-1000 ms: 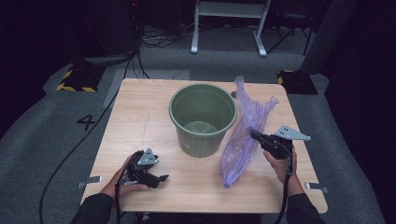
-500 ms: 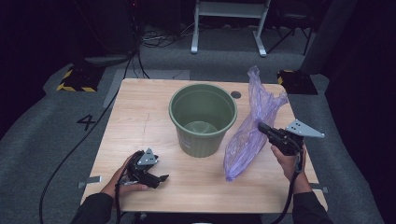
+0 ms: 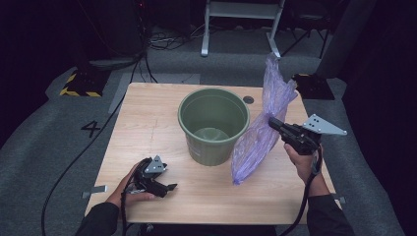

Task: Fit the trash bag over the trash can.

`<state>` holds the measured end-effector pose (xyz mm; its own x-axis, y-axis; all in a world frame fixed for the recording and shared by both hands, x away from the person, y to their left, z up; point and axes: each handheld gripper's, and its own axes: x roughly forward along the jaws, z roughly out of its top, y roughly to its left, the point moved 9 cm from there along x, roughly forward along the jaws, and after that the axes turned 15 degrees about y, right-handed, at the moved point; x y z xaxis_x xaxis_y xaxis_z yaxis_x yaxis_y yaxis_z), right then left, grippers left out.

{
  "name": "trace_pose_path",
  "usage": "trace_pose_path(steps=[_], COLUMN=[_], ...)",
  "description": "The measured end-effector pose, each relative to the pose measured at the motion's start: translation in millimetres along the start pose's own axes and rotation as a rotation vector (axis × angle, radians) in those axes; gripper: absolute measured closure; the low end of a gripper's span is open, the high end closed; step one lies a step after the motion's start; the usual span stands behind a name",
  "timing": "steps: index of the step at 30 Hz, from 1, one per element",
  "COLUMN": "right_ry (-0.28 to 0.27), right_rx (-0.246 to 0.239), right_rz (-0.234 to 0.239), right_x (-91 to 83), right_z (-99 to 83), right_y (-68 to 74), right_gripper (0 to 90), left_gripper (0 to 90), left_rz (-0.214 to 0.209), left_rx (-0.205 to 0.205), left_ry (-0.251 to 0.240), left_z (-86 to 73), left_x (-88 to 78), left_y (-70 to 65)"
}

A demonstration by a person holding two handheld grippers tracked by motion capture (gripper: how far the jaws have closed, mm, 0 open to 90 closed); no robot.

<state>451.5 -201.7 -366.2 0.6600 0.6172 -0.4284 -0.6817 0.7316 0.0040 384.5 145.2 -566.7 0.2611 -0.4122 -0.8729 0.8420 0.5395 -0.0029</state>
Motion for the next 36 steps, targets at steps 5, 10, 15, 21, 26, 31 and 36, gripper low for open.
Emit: trace_pose_path(steps=[5, 10, 15, 21, 26, 31, 36], right_ry=[-0.023, -0.041, -0.07, -0.12, -0.163, -0.198, -0.197], right_rx=[-0.026, -0.045, -0.046, -0.032, 0.016, 0.047, 0.033], right_rz=[0.027, 0.041, 0.049, 0.026, -0.003, -0.024, -0.05], right_x=[-3.3, -4.5, -13.4, -35.3, -49.7, -46.8, -33.3], right_z=[14.4, 26.5, 37.9, 48.0, 52.0, 64.2, 84.1], right_y=[11.1, 17.3, 18.1, 9.5, -5.4, -9.1, -5.7], right_gripper=[90.0, 90.0, 90.0, 90.0, 90.0, 90.0, 90.0], left_gripper=[15.8, 16.3, 16.9, 17.0, 17.0, 17.2, 17.1], left_rz=[0.019, 0.029, 0.034, 0.037, 0.037, 0.033, 0.035], left_rx=[-0.009, 0.005, 0.012, 0.021, 0.033, 0.046, 0.047], left_ry=[0.011, 0.002, -0.038, -0.076, -0.091, -0.127, -0.161], left_z=[0.3, 2.3, 9.0, 15.3, 19.8, 27.3, 33.0], left_x=[-1.2, -4.8, -15.7, -28.0, -32.9, -41.4, -52.0], left_y=[1.0, -1.3, -5.5, -8.6, -11.5, -14.7, -14.9])
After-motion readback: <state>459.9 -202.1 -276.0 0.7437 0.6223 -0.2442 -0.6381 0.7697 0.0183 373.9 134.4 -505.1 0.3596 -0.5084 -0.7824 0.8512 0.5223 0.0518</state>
